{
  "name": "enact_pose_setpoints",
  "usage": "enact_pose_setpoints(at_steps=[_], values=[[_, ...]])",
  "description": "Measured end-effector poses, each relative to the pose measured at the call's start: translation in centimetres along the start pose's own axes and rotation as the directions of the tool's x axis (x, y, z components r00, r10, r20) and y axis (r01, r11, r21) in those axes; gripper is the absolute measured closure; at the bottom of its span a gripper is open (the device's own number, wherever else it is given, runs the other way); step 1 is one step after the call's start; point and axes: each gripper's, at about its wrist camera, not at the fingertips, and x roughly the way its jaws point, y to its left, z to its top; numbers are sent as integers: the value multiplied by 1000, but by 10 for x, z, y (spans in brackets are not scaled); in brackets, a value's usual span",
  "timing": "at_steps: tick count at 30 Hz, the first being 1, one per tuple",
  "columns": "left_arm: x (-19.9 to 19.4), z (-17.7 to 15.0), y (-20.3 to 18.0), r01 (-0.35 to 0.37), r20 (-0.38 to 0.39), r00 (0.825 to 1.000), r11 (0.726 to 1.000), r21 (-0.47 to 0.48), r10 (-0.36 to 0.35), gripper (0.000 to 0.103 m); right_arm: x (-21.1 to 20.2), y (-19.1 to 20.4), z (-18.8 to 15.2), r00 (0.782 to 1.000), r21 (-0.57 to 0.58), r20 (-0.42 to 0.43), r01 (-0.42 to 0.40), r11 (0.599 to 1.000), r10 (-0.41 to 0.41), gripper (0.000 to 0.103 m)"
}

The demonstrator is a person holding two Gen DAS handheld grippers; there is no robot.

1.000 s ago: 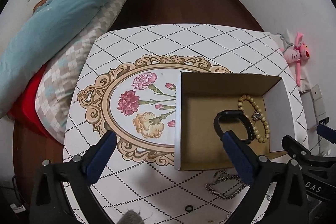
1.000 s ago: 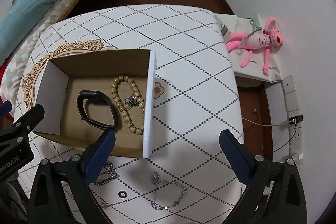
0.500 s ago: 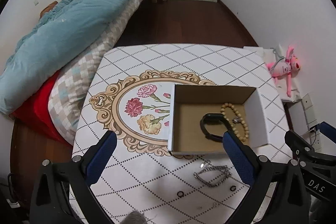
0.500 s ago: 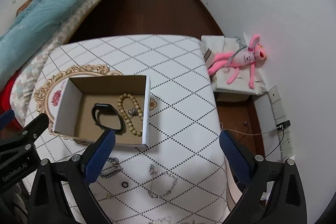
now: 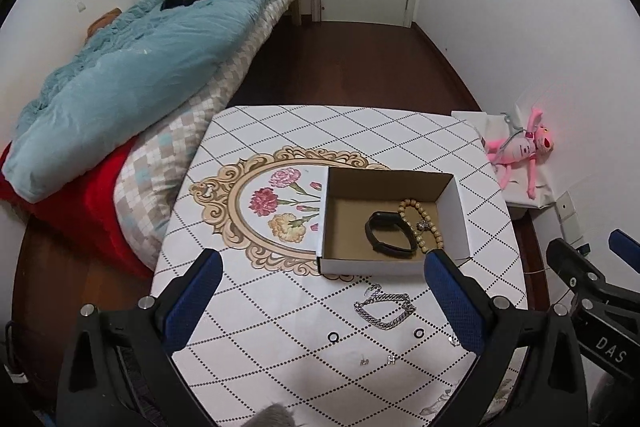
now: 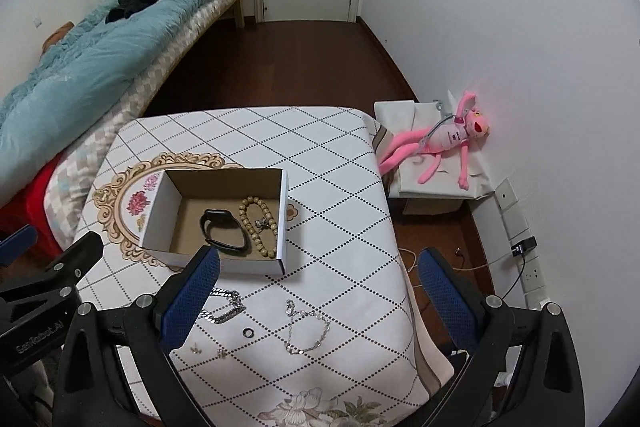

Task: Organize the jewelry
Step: 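Lift both open tools up and away from the box, then grasp a small black ring with the left tool while the right tool grasps the thick silver chain bracelet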

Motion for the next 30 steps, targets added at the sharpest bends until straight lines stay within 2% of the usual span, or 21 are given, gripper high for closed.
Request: enact_pose_setpoints(at_steps=[4,6,9,13,17,18,20,21,22,24,27,28,30], values=[[-10,-3,1,-28,22,999,1000,-4,28,0,-12,-3,-5,999,21,34,-27,999,26,2],[-12,-7,2,-54,44,998,999,-5,54,0,-15,-3,-10,996,4,81,-34,999,34,2],[-6,-16,5,-89,55,995,996,-5,89,0,-7,-4,-20,994,-8,103,-44,999,45,0],[16,-37,13,-95,25,995,995,10,95,0,32,-10,-40,997,24,-9,-80,997,80,0],[45,-63,24,-81,-64,995,997,9,81,0,76,-18,-70,989,72,-136,-55,996,65,0],[55,-71,28,-84,-94,992,996,6,84,0,86,-22,-79,983,89,-171,-46,995,61,2],[69,-86,32,-83,-135,987,997,7,83,1,104,-29,-96,972,128,-224,-38,991,66,20],[77,-94,34,-84,-155,984,996,11,85,1,110,-31,-101,968,141,-240,-34,989,67,36],[84,-100,34,-87,-171,981,996,20,89,1,118,-36,-109,961,158,-269,-20,987,62,43],[94,-108,33,-81,-189,978,996,37,86,1,128,-41,-120,954,184,-289,-23,983,76,43],[106,-115,28,-56,-213,975,997,62,68,8,136,-47,-128,950,195,-303,-10,981,70,43],[110,-115,25,-50,-215,974,996,73,65,14,138,-49,-131,949,201,-306,-8,980,70,43],[115,-116,19,-37,-222,973,995,95,57,15,141,-50,-133,948,207,-309,-5,978,71,43]])
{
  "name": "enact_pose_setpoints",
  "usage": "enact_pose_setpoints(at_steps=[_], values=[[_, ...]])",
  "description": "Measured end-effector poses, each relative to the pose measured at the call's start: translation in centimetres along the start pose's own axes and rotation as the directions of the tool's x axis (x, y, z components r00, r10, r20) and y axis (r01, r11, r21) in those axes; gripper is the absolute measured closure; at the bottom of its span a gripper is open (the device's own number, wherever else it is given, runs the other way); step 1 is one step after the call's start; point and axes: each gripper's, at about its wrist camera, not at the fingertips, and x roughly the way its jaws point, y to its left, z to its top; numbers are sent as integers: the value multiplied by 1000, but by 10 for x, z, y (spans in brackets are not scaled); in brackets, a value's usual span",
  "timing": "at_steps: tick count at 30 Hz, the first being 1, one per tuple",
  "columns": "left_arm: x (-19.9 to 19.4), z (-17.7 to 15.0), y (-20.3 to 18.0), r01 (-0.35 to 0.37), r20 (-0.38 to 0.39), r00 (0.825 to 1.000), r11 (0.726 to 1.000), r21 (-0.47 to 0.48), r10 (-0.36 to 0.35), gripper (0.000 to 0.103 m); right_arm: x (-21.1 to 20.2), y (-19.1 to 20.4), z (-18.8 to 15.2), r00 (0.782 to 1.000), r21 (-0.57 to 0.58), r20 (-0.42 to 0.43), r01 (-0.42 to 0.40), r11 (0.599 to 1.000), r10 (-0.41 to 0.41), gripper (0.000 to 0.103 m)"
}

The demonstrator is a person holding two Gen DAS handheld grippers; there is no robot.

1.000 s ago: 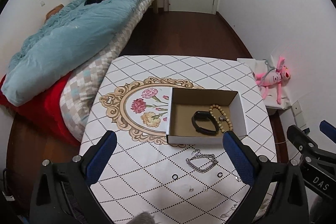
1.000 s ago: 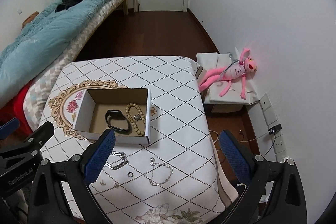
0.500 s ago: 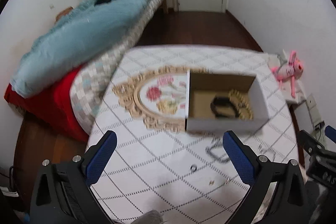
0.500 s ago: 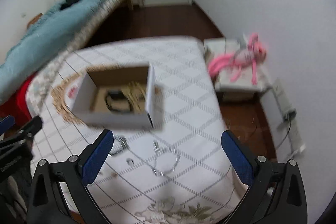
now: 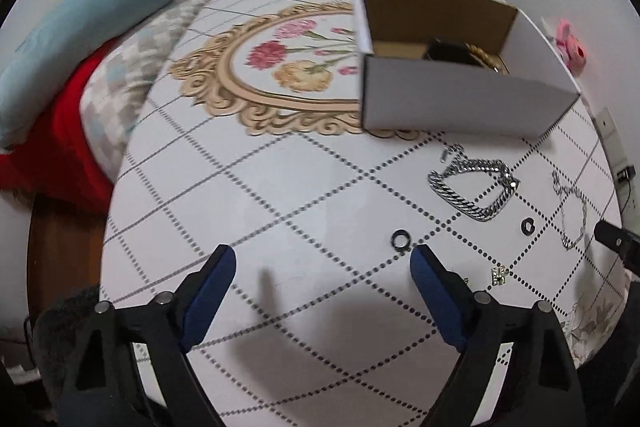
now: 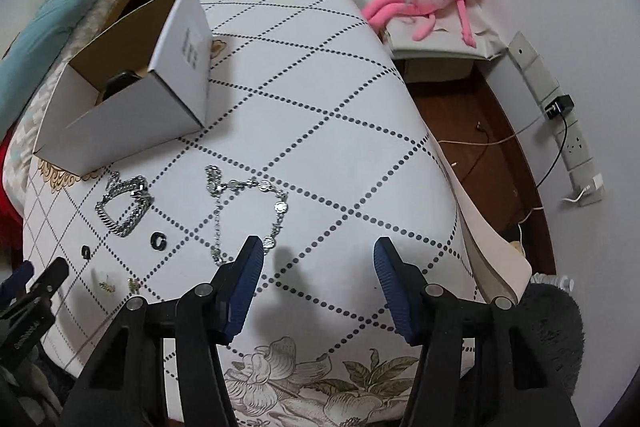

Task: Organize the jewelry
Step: 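Grasp a small black ring with the left tool while the right tool grasps the thick silver chain bracelet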

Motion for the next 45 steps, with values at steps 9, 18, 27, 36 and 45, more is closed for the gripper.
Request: enact_pose_setpoints(at_steps=[9,18,27,36,45], values=[[18,2,-25,39,-24,999,997,64,-37,33,2,-1,8,1000,2,2,-9,1000,9,43],[14,7,-40,105,-16,994,991,85,-104,90,-5,16,10,1000,-23,16,-25,999,26,43],[13,8,-15,90,-8,996,995,38,-90,93,-14,48,15,987,-49,-1,-162,986,162,43],[20,14,26,31,-9,999,998,-49,-31,93,19,115,25,981,-144,-47,-194,970,189,48],[21,18,27,34,-10,999,998,-57,-34,93,23,138,21,986,-244,-20,-164,956,164,91]])
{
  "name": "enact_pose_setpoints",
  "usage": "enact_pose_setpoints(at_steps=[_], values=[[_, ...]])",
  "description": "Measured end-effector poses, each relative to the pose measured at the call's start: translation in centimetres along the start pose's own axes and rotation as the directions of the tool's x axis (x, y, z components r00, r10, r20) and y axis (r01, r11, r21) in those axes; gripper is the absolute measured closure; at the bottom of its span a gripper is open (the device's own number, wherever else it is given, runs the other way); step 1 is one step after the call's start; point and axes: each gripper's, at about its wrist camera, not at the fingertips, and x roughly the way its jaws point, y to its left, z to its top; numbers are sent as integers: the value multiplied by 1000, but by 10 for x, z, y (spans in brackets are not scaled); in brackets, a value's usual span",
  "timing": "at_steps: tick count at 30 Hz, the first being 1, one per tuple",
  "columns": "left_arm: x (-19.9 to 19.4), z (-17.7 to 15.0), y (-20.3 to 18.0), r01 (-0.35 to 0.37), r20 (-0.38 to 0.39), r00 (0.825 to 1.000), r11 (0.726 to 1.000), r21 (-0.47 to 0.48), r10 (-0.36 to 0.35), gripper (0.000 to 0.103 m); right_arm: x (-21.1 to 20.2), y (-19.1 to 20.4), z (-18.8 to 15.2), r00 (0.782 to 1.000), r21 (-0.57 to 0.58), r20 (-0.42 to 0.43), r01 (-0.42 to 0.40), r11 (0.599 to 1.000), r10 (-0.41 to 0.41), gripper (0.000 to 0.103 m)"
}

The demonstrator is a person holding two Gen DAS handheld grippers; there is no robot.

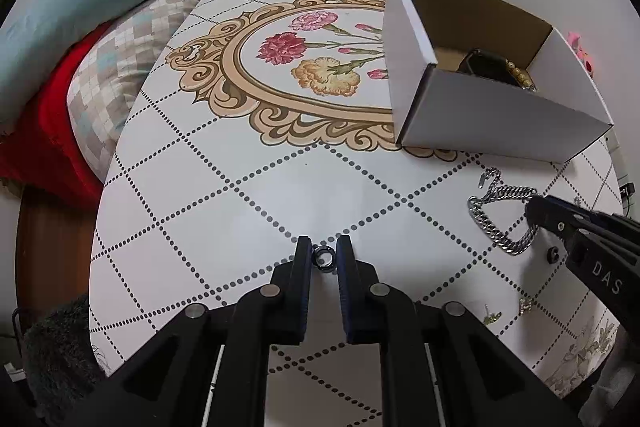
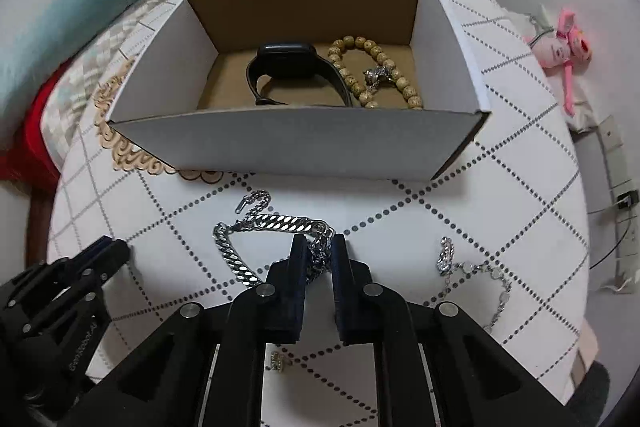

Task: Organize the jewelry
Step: 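Grasp a small black ring with the left tool while the right tool grasps the thick silver chain bracelet, then lower both held items into the white box and open both tools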

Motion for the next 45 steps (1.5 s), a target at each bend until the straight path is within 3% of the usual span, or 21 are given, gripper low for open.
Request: enact_pose_setpoints(at_steps=[11,16,20,28,37,39,40,41,43,44,45], values=[[-61,36,-14,130,96,987,991,10,-130,93,-79,-21,4,980,34,110,-173,984,168,93],[-89,76,-25,202,142,969,979,30,-204,93,-122,-29,39,960,20,179,-225,974,218,93],[-87,106,-35,220,132,965,974,53,-225,93,-138,-32,76,956,-5,212,-206,978,203,93],[-46,155,-47,218,60,973,974,65,-222,93,-99,-40,134,981,-18,139,-134,991,135,93],[-14,181,-59,157,-35,987,985,75,-155,89,-51,-45,158,998,-36,47,-33,999,35,92],[-13,184,-56,153,-37,988,986,64,-150,80,-42,-45,161,999,-37,10,-37,999,37,92],[-14,185,-53,152,-29,988,987,57,-151,65,-38,-45,162,1000,-38,-5,-29,999,29,92],[-15,186,-52,144,-21,989,988,52,-143,44,-35,-46,163,1000,-37,-17,-25,999,25,92],[-19,188,-47,115,0,993,993,39,-115,21,-31,-47,163,999,-33,-35,-26,999,25,89],[-21,188,-44,112,11,994,993,32,-112,20,-30,-48,162,999,-27,-38,-27,999,26,85],[-23,188,-41,99,20,995,995,25,-99,20,-31,-49,161,999,-21,-39,-33,999,32,71]])
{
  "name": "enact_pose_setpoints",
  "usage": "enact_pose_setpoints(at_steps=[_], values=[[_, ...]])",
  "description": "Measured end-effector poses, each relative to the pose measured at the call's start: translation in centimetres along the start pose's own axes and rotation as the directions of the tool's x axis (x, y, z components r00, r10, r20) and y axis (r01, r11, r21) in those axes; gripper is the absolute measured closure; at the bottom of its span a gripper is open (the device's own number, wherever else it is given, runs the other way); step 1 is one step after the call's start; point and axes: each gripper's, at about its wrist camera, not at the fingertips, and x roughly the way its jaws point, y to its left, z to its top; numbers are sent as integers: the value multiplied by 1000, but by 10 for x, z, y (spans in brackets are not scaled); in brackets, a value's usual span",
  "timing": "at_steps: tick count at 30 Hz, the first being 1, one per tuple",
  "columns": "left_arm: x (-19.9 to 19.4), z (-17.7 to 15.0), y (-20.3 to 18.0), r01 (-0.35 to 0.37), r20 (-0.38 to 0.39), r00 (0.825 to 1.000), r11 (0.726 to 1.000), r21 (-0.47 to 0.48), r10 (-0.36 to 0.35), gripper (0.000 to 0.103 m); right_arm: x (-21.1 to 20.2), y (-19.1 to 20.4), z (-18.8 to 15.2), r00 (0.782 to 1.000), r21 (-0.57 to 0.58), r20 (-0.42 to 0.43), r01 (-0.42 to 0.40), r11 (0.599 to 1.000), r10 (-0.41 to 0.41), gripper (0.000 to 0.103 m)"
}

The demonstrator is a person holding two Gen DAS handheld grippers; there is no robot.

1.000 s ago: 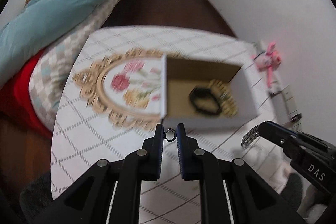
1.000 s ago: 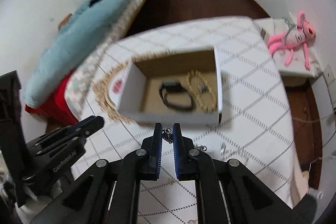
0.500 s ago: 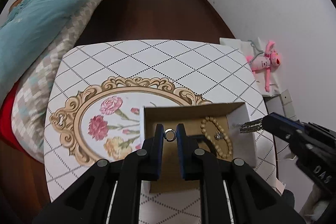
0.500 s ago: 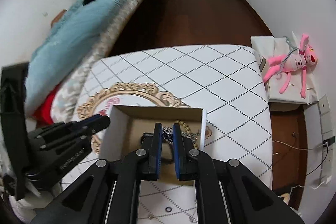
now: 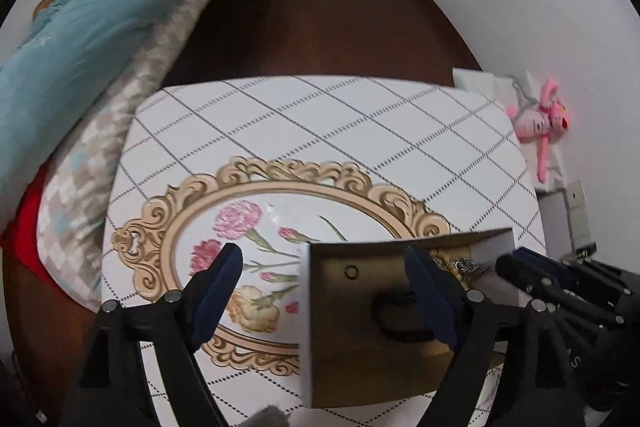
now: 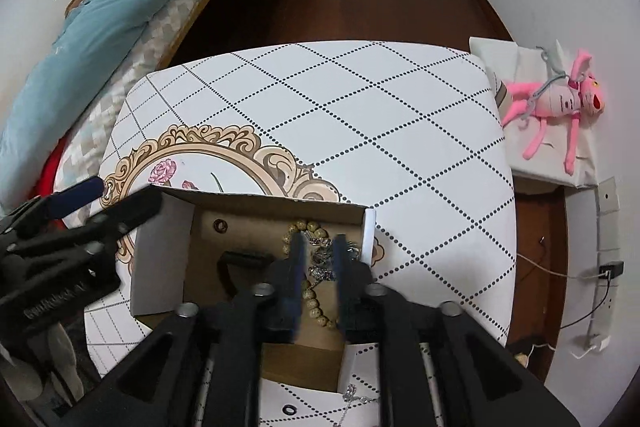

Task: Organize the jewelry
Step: 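Lower both held items into the white box and open both tools, then lift both tools away from the box toward the remaining jewelry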

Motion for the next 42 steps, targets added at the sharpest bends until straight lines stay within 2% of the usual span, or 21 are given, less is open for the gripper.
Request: enact_pose_setpoints(at_steps=[1,3,5,6,7,9,11,15,24,33,42], values=[[-1,0,2,-16,6,1000,1000,-3,16,20,-2,-1,-1,1000,5,5,1,1000,-1,53],[-4,-1,6,-34,19,999,999,-8,34,19,-5,-3,-3,1000,10,18,9,1000,-9,37],[-6,-5,8,-59,32,998,998,-6,59,9,-9,-3,-7,998,6,33,47,999,-48,35],[-7,-8,9,-71,46,996,998,-2,71,6,-10,-3,-8,997,3,37,71,997,-71,25],[-9,-12,9,-87,63,994,996,2,87,4,-10,-2,-13,992,-4,42,121,993,-121,8],[-10,-19,9,-118,86,990,993,15,116,4,-10,-1,-21,983,-13,55,177,984,-176,2],[-10,-27,8,-139,105,985,990,20,136,0,-8,0,-29,975,-17,56,216,976,-214,2],[-9,-43,5,-165,122,979,986,27,161,0,-4,-2,-46,965,-10,64,255,967,-253,1],[-12,-70,5,-142,111,983,990,-18,143,0,-13,-10,-68,965,29,86,247,969,-249,0],[-50,-96,-2,-157,166,973,986,-48,163,0,-55,-5,-94,945,48,190,262,964,-266,0],[-105,-120,-11,-114,252,961,993,-31,118,0,-115,5,-124,914,70,302,262,963,-271,0]])
